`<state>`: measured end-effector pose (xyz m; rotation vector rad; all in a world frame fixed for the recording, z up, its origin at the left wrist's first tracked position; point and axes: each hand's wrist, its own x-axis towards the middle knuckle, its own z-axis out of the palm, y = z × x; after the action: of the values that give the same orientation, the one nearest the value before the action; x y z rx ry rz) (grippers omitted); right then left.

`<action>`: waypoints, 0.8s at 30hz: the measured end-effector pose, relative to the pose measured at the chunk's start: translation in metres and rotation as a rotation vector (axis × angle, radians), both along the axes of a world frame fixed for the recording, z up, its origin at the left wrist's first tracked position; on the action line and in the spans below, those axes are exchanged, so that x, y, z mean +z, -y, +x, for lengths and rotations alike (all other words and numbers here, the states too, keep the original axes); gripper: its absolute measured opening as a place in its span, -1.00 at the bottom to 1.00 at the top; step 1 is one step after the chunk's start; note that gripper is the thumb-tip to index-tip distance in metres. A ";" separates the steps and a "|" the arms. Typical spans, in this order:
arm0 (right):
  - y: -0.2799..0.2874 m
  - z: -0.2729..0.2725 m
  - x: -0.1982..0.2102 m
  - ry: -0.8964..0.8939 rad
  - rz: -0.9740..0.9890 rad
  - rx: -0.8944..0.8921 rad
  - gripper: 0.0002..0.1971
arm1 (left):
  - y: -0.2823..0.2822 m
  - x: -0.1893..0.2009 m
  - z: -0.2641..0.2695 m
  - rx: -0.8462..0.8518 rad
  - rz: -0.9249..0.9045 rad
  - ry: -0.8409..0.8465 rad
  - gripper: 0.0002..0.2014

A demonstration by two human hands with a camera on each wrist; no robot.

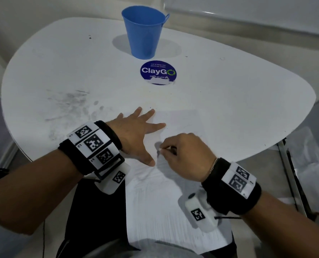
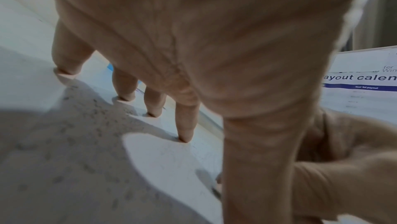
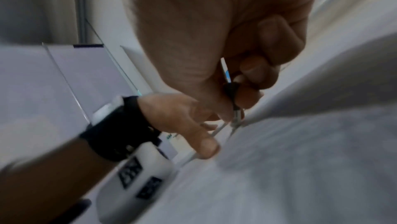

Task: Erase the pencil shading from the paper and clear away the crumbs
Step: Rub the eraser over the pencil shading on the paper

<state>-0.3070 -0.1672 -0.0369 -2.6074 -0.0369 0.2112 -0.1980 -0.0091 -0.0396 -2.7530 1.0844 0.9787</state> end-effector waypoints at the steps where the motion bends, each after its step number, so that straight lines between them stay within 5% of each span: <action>1: -0.002 -0.002 0.002 -0.025 0.014 0.023 -0.83 | 0.000 0.001 0.000 0.002 0.000 -0.002 0.16; 6: 0.028 0.016 -0.002 0.033 -0.022 -0.182 -0.83 | -0.001 0.003 0.000 -0.001 0.008 0.001 0.16; 11: 0.003 0.000 0.003 -0.028 -0.002 -0.003 -0.82 | 0.000 0.001 0.000 -0.006 0.012 0.008 0.16; 16: 0.034 0.020 -0.001 0.017 -0.037 -0.220 -0.82 | -0.001 0.004 -0.001 -0.002 0.015 -0.005 0.17; 21: 0.004 -0.001 0.000 -0.011 -0.044 -0.033 -0.81 | -0.001 0.002 0.000 -0.012 0.018 -0.001 0.17; 24: 0.016 0.010 -0.001 -0.030 -0.015 -0.087 -0.84 | -0.002 0.002 0.000 -0.003 0.008 -0.006 0.17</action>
<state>-0.2972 -0.1836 -0.0376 -2.6138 0.0893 0.2201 -0.1976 -0.0073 -0.0373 -2.7437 1.0827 0.9900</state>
